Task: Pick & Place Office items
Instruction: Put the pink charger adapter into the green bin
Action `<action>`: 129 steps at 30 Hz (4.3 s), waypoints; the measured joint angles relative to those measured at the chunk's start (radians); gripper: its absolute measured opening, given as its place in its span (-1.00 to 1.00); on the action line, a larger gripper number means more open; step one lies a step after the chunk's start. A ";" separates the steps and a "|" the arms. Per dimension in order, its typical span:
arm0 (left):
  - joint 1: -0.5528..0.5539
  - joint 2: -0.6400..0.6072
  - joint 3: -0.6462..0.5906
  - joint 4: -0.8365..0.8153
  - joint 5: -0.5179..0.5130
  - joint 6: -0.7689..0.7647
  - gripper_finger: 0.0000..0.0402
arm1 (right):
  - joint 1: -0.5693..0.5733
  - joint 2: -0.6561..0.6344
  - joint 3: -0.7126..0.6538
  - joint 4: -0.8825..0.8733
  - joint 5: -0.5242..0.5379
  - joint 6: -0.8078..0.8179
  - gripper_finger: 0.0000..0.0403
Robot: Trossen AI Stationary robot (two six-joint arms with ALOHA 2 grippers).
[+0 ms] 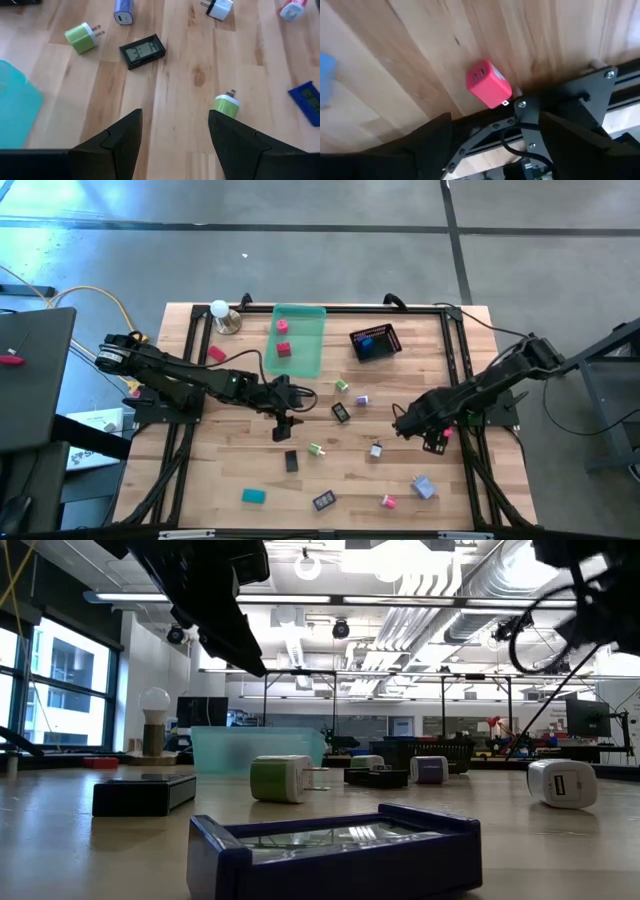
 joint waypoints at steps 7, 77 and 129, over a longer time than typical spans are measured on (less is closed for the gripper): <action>0.000 0.000 0.000 0.011 -0.008 0.011 0.09 | 0.000 0.000 -0.083 0.010 -0.013 -0.047 0.42; 0.000 0.089 -0.001 0.024 -0.005 0.015 0.09 | 0.037 0.401 -0.105 0.227 -0.155 -0.558 -0.32; -0.416 0.088 -0.001 0.559 -0.782 0.782 0.09 | 0.274 -0.107 -0.179 2.085 0.810 -1.017 -0.32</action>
